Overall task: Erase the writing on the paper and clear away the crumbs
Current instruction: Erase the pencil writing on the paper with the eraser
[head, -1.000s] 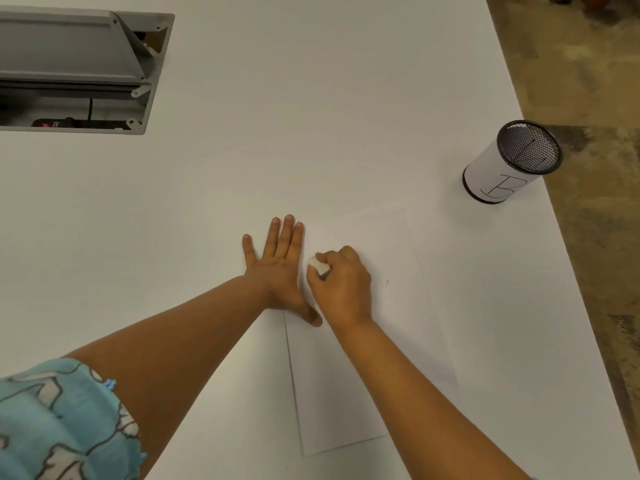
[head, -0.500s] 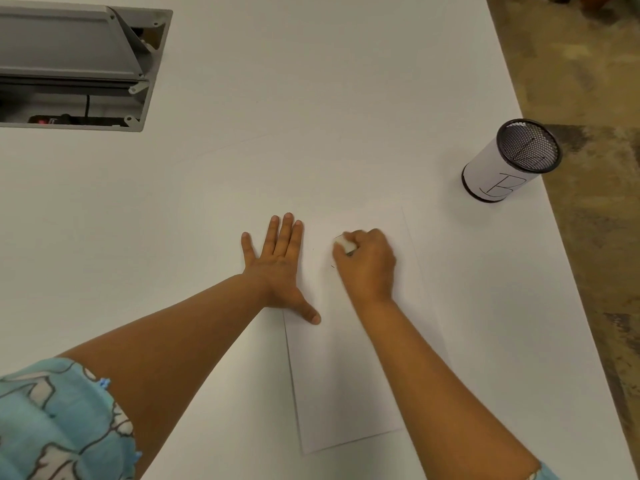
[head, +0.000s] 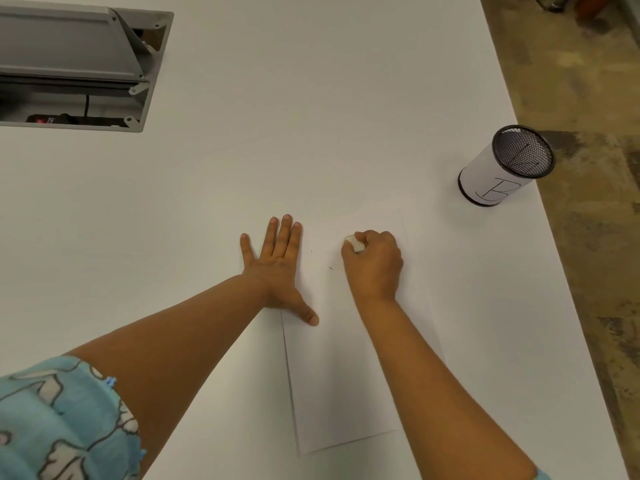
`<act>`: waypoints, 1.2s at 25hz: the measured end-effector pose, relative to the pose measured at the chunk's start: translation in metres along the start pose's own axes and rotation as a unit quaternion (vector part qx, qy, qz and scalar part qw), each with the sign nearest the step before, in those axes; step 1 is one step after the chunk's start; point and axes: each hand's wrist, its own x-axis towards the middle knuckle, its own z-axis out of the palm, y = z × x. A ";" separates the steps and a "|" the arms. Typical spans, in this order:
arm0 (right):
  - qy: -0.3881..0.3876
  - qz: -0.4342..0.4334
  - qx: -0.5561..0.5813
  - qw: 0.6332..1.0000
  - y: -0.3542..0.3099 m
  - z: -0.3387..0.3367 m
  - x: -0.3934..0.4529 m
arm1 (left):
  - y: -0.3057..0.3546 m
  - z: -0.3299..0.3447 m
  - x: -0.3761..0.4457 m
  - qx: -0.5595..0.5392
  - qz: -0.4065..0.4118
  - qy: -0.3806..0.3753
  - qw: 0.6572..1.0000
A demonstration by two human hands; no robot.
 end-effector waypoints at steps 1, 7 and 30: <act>-0.022 -0.018 0.000 1.000 -0.007 0.006 -0.012 | 0.001 0.000 0.000 0.002 -0.003 0.000 1.000; -0.050 -0.070 -0.023 0.996 0.000 0.002 -0.003 | 0.000 0.000 0.001 0.001 0.000 0.003 1.000; -0.097 -0.153 0.019 0.983 0.005 0.020 -0.072 | 0.000 0.042 -0.025 0.008 -0.026 0.057 0.998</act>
